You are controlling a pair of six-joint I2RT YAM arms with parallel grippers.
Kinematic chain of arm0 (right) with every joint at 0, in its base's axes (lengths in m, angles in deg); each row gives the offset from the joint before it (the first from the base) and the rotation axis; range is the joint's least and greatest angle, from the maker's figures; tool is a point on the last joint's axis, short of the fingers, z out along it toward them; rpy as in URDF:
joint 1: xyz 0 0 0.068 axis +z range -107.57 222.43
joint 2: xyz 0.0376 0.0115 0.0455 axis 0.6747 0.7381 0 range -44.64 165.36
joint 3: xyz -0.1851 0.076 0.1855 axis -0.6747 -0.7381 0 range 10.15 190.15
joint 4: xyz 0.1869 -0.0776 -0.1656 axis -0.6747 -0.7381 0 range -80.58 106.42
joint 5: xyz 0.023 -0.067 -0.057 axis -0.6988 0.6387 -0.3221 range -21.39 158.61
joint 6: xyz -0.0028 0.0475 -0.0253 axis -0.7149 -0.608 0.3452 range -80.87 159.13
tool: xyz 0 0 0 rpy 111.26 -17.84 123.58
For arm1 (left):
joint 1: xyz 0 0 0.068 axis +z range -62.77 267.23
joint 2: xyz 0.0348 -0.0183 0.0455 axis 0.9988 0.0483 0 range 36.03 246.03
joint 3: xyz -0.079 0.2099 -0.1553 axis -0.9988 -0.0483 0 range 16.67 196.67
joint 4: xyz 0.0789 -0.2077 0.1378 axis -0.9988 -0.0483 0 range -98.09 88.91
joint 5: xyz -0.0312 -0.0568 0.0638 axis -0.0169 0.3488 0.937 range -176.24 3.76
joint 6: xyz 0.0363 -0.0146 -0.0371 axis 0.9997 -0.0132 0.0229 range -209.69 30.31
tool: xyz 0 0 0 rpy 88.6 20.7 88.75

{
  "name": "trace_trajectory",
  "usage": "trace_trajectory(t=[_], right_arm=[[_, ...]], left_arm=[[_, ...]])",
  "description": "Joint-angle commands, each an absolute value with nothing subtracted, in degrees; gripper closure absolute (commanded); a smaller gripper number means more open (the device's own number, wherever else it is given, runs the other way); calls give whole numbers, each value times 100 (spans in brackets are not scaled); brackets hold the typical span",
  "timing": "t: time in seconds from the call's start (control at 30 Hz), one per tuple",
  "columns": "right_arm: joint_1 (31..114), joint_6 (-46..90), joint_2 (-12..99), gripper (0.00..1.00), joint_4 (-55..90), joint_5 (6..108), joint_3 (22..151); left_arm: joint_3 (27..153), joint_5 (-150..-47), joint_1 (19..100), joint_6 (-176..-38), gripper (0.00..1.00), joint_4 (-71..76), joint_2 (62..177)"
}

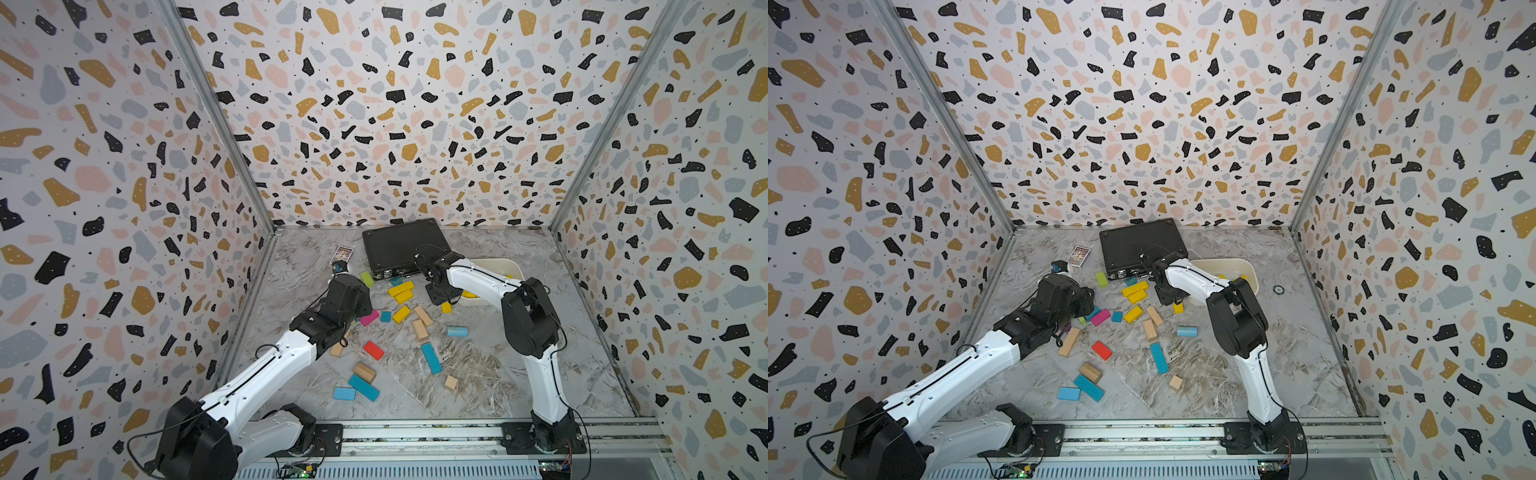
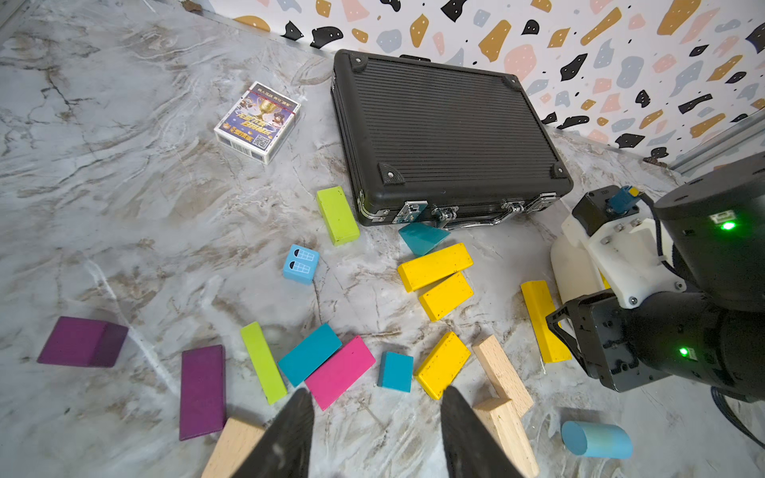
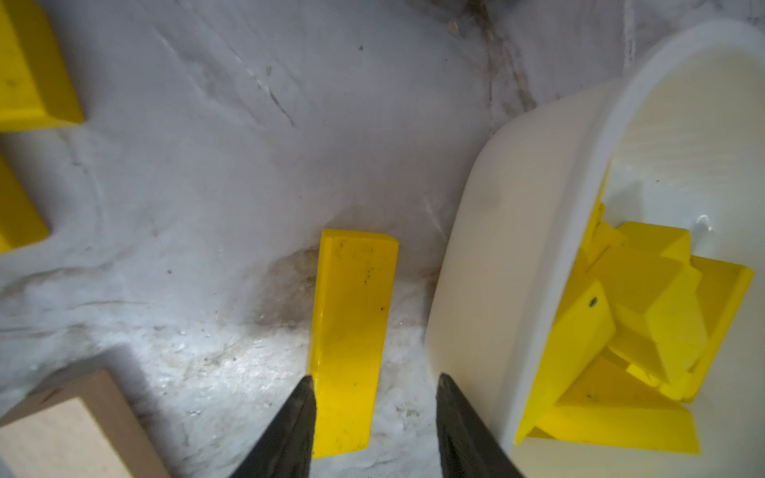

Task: Pick out the yellow building blocks
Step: Pick up the building block from the center of the board.

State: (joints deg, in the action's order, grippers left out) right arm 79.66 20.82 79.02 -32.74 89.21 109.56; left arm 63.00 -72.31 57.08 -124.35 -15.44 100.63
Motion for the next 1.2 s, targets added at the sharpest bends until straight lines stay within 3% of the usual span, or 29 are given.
trace_trajectory(t=[0.0, 0.57, 1.17], right_arm=[[7942, 1915, 7955, 51, -3457, 8890, 11205], [7838, 1593, 8367, 52, -3454, 8267, 11326], [7838, 1882, 8282, 70, -3188, 7143, 11168]], left_arm=[[6304, -7249, 5735, -12412, 49, -1455, 10098], [6294, -7236, 5735, -12410, 49, -1445, 10132], [6284, -7203, 5744, -12431, 50, -1388, 10160]])
